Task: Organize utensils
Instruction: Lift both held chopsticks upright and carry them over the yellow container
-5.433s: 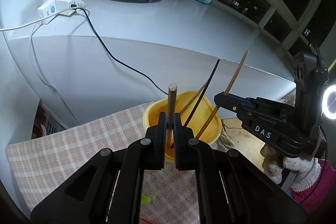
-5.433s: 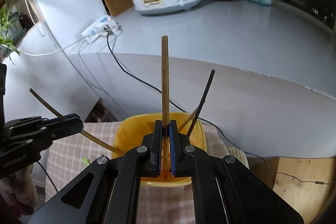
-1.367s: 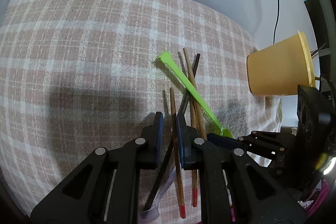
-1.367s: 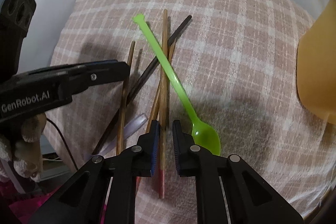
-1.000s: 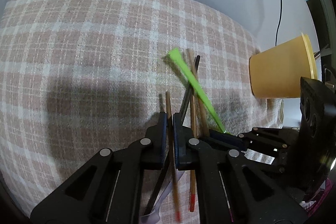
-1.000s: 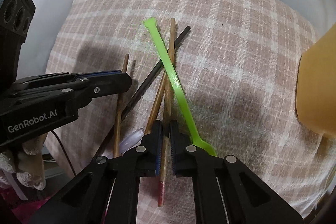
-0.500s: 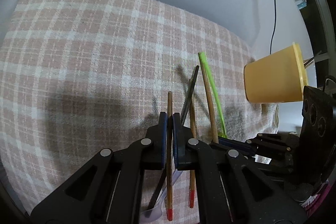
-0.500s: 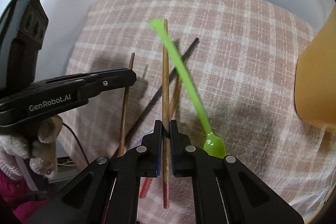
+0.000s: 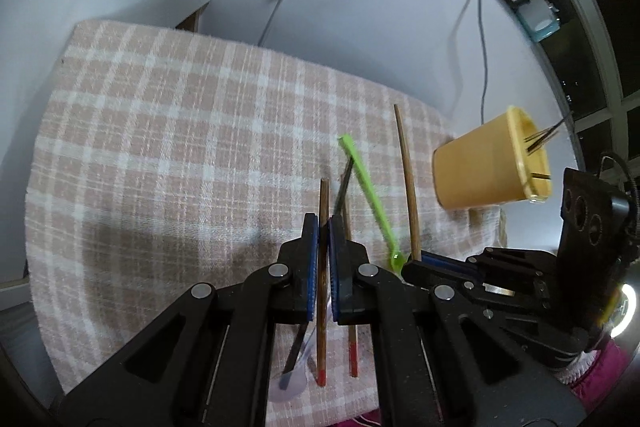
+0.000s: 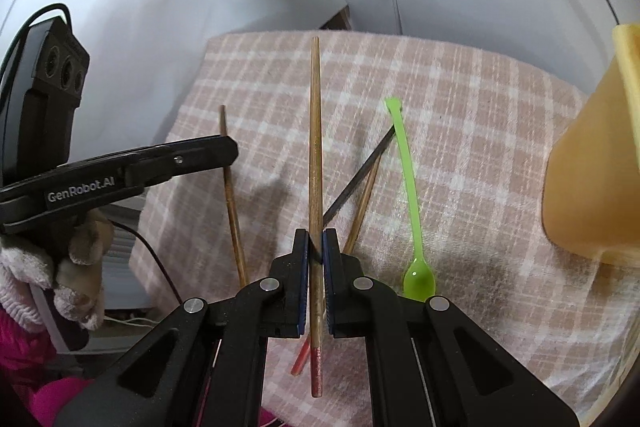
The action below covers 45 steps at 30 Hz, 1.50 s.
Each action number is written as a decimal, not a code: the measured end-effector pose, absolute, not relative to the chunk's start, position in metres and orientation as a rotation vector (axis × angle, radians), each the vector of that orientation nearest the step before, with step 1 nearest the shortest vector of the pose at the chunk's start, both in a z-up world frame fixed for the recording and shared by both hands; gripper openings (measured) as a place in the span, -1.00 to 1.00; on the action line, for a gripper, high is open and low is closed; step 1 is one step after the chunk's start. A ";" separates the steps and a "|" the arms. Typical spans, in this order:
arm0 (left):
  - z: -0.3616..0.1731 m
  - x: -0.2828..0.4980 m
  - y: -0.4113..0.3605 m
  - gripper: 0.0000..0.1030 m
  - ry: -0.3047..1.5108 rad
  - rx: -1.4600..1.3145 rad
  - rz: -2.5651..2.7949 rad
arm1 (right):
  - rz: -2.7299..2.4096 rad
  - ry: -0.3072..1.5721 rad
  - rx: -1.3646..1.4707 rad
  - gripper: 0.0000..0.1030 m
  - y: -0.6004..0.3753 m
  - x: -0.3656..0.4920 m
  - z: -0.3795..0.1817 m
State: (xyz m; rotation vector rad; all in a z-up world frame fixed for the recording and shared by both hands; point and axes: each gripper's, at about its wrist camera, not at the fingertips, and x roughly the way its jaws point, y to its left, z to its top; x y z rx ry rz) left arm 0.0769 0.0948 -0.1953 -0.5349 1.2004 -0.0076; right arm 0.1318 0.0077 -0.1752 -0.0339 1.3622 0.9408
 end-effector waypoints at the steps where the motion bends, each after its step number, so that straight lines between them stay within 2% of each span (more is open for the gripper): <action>1: -0.191 0.077 0.093 -0.95 1.194 -0.531 -0.010 | 0.939 1.351 -0.032 -0.89 0.005 0.131 -0.171; 31: -0.064 0.100 0.045 -0.95 0.949 -0.376 -0.171 | 0.746 1.120 0.160 -0.89 -0.101 0.150 -0.092; 45: -0.010 0.129 0.015 -0.95 0.829 -0.318 -0.267 | 0.628 1.040 0.235 -0.89 -0.157 0.159 -0.072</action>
